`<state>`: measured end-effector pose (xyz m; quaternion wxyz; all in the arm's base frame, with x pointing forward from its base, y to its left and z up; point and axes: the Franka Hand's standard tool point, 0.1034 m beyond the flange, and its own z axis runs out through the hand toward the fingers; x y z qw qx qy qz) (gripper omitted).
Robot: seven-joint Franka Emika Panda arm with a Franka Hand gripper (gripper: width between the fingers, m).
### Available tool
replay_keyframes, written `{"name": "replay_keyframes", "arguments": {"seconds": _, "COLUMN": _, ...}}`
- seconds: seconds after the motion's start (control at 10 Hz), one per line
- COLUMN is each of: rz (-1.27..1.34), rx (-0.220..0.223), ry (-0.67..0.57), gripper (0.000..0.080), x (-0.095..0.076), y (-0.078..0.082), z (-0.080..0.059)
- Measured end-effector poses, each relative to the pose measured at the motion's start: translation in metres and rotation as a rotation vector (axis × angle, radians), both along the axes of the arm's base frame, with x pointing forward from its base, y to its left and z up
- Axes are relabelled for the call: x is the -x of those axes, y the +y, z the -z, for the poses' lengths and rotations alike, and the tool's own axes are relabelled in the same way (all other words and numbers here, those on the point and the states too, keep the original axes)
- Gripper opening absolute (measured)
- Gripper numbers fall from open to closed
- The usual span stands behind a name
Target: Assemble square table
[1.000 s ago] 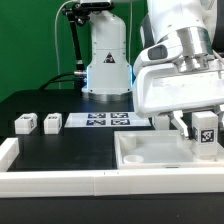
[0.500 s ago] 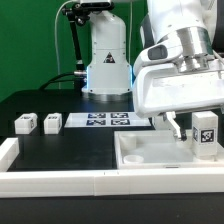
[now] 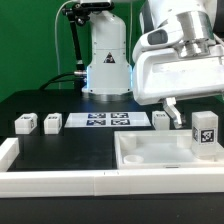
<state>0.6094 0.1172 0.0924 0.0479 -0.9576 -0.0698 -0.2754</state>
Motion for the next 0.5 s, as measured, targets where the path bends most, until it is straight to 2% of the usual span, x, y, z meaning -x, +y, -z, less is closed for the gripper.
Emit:
{"name": "replay_keyframes", "arguments": {"seconds": 0.3, "rz": -0.005, "rx": -0.001, "ry": 0.023, "gripper": 0.0648, "x": 0.0016, "y": 0.0012, "z": 0.0028}}
{"name": "replay_keyframes", "arguments": {"seconds": 0.4, "rz": -0.02, "rx": -0.006, "ry": 0.133, "gripper": 0.0648, "x": 0.0056, "y": 0.0042, "z": 0.0109}}
{"name": "replay_keyframes", "arguments": {"seconds": 0.5, "rz": -0.027, "rx": -0.011, "ry": 0.204, "gripper": 0.0648, "x": -0.0005, "y": 0.0052, "z": 0.0108}}
